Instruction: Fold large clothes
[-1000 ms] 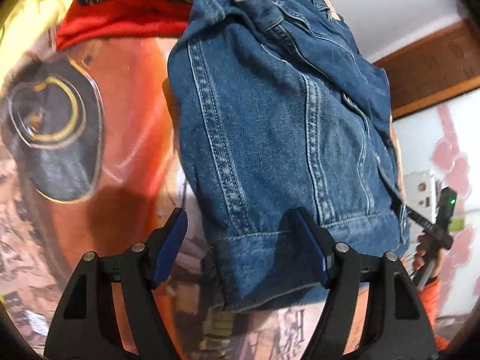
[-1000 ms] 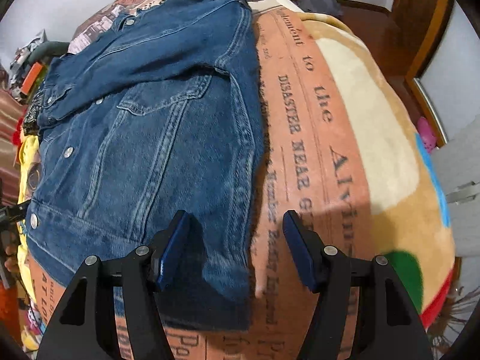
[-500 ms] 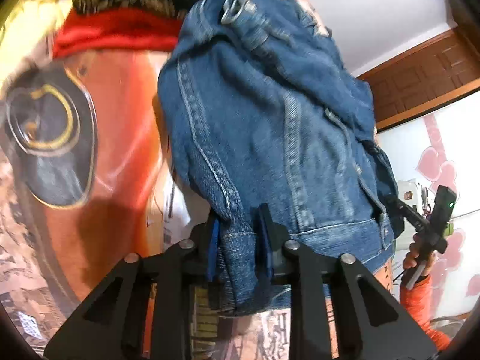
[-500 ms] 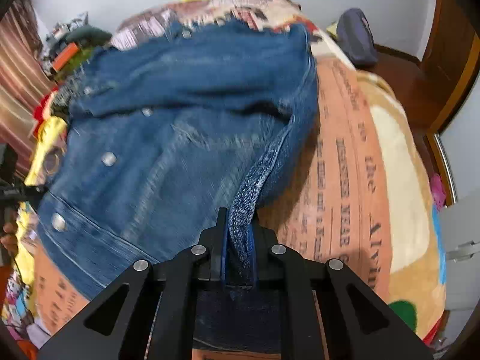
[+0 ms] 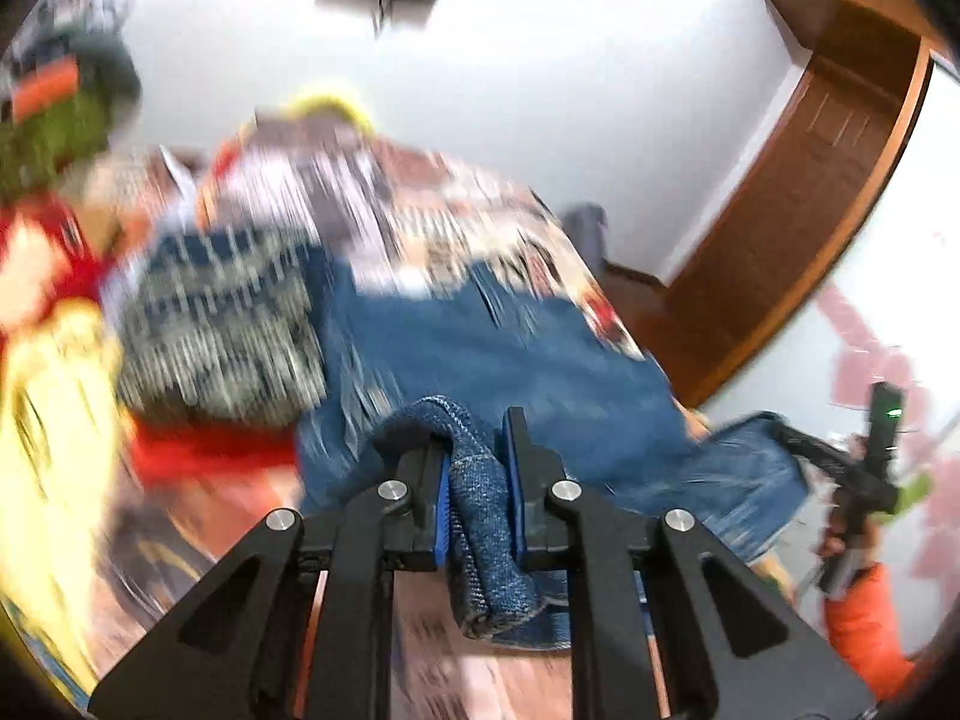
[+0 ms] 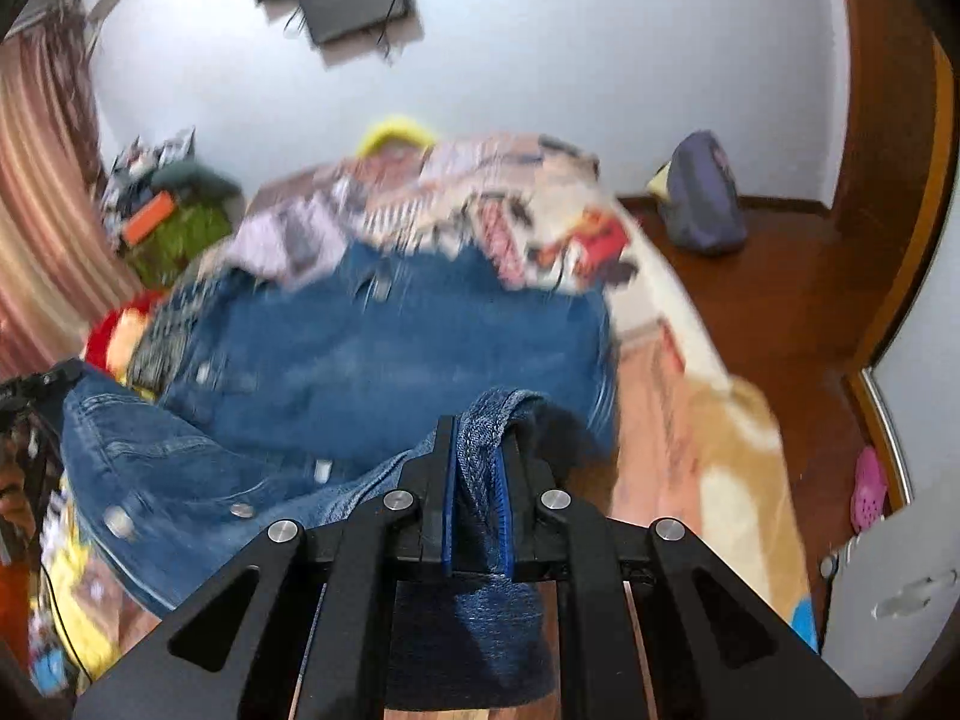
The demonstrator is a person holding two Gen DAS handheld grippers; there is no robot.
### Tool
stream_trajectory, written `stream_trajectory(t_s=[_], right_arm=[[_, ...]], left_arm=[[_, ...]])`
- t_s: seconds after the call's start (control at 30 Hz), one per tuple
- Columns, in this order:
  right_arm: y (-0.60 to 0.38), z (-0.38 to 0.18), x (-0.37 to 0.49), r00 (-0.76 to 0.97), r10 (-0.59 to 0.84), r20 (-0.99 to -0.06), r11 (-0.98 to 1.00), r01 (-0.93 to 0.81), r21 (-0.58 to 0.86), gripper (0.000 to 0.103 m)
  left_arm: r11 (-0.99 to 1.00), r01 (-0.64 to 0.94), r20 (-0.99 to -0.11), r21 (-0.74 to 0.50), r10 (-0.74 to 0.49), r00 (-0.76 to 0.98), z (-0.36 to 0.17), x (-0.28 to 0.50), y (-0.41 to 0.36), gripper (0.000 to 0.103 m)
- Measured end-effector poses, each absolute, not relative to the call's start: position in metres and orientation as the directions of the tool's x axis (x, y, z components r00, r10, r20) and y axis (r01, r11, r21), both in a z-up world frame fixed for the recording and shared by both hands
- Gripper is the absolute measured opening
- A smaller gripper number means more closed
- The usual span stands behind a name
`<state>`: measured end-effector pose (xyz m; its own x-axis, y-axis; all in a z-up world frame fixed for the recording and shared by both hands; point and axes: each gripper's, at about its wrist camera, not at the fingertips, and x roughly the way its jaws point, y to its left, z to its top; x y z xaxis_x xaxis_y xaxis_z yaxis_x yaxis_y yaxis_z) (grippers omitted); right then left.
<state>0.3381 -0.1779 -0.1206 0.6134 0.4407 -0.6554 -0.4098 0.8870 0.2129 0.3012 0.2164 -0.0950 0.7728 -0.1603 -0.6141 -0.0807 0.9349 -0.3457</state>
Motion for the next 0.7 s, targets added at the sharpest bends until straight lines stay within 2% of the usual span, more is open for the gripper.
stream_trajectory(t_s=[0.23,0.47,0.7], right_arm=[[-0.173,-0.119,0.396,0.651,0.406,-0.641,0.912,-0.337,0.235,0.010],[-0.155,-0.160,0.440,0.609,0.354,-0.710,0.930,-0.310,0.198,0.010],[-0.142,-0.197,0.463,0.584,0.285,-0.760,0.946,-0.301,0.124,0.011]], left_arm=[[0.939,-0.160,-0.616,-0.304,-0.066,0.785,-0.098,0.373,0.228,0.014],[0.947,-0.222,-0.694,-0.232,-0.001,0.720,-0.159,0.440,0.239,0.015],[0.980,-0.194,-0.740,-0.051,0.094,0.666,-0.201,0.465,0.227,0.016]])
